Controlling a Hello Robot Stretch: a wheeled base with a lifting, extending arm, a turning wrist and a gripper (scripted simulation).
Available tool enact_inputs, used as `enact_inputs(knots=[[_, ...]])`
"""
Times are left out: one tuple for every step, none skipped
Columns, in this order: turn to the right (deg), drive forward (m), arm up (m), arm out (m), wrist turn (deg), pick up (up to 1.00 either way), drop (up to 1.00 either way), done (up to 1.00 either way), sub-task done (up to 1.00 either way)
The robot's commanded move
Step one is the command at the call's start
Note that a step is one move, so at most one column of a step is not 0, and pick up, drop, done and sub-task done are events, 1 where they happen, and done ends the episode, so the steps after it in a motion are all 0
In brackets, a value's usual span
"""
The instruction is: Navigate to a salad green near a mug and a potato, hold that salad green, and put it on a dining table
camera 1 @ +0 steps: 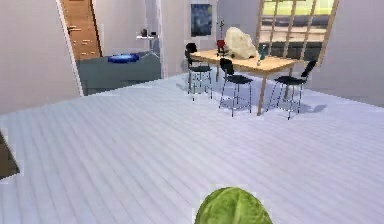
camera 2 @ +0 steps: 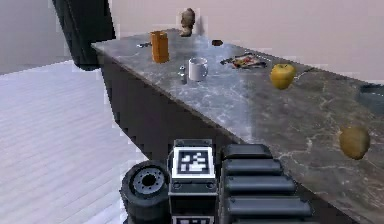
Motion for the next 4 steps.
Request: enact_inputs(knots=[[0.0, 1.0, 0.0, 0.0, 0.0, 0.0, 0.0, 0.0, 0.0], [-3.0, 0.0, 0.0, 0.0, 0.0, 0.0, 0.0, 0.0, 0.0], [0.0, 1.0, 0.0, 0.0, 0.0, 0.0, 0.0, 0.0, 0.0], [0.0, 1.0, 0.0, 0.0, 0.0, 0.0, 0.0, 0.0, 0.0]])
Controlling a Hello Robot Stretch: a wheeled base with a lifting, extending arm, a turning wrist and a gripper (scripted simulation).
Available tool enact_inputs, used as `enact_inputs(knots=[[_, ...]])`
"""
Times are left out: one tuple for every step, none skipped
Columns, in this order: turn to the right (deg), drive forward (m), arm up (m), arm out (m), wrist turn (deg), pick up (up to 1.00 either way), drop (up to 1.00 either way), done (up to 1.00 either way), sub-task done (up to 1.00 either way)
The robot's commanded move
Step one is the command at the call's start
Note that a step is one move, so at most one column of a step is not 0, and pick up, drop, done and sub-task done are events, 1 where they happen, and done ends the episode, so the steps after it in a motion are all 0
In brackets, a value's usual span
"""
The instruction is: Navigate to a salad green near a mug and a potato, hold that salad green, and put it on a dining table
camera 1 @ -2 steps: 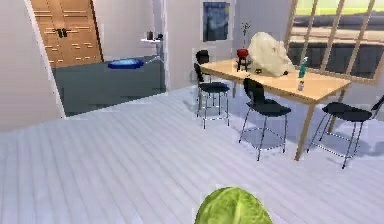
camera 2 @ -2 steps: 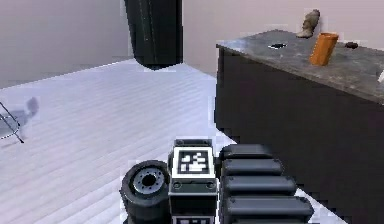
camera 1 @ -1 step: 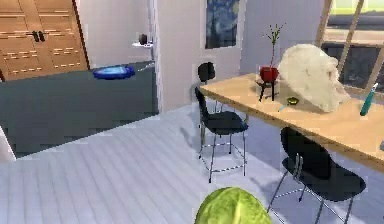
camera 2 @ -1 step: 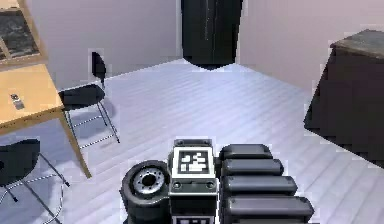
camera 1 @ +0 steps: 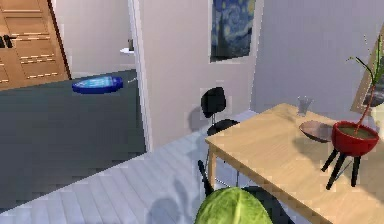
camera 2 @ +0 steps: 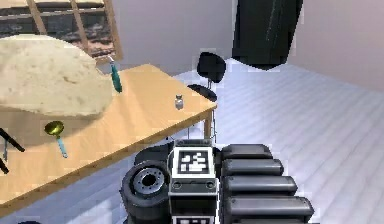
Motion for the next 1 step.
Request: enact_inputs(knots=[[15.0, 0.0, 0.0, 0.0, 0.0, 0.0, 0.0, 0.0, 0.0]])
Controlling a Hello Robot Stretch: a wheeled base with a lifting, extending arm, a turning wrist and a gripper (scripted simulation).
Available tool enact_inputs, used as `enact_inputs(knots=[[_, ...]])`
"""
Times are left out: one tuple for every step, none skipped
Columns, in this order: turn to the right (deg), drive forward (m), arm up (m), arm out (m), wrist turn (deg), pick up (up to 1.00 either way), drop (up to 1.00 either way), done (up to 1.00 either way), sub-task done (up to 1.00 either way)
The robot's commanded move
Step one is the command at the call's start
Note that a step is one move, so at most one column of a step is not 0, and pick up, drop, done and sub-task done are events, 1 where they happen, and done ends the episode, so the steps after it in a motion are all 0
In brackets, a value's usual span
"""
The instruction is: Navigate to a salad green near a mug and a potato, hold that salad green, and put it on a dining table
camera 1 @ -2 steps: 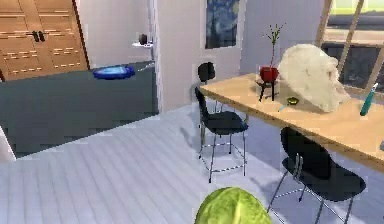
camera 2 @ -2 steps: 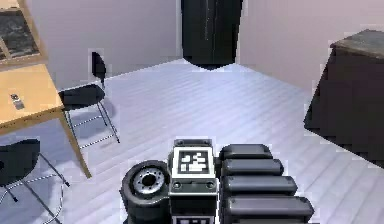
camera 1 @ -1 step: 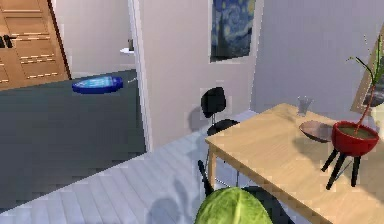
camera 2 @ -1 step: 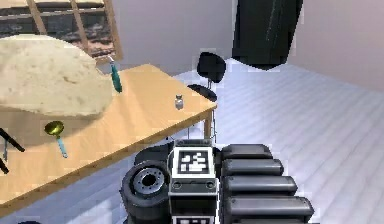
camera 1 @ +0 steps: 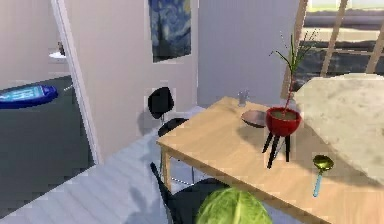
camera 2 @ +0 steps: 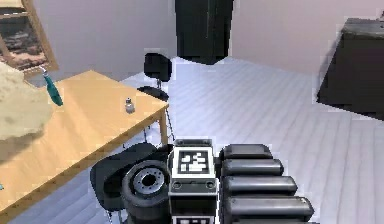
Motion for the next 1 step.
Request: enact_inputs(knots=[[-6.0, 0.0, 0.0, 0.0, 0.0, 0.0, 0.0, 0.0, 0.0]])
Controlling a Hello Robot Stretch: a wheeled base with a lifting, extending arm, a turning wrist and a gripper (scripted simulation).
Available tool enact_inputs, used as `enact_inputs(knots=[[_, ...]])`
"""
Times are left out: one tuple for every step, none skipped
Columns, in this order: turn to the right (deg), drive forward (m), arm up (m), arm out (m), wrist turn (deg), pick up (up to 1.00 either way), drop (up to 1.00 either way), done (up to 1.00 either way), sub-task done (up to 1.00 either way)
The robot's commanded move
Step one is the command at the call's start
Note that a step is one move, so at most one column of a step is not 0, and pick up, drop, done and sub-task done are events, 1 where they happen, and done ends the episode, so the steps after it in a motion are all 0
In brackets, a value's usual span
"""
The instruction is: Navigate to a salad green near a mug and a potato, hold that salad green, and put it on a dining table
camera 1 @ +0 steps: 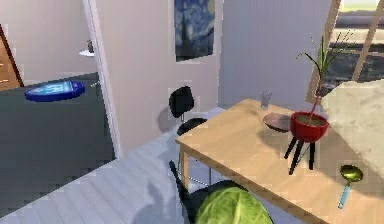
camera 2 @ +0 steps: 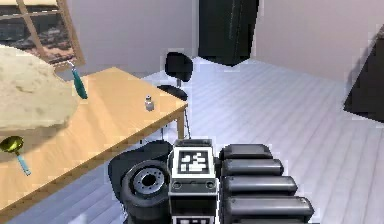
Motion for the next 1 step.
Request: enact_inputs(knots=[[-3.0, 0.0, 0.0, 0.0, 0.0, 0.0, 0.0, 0.0, 0.0]])
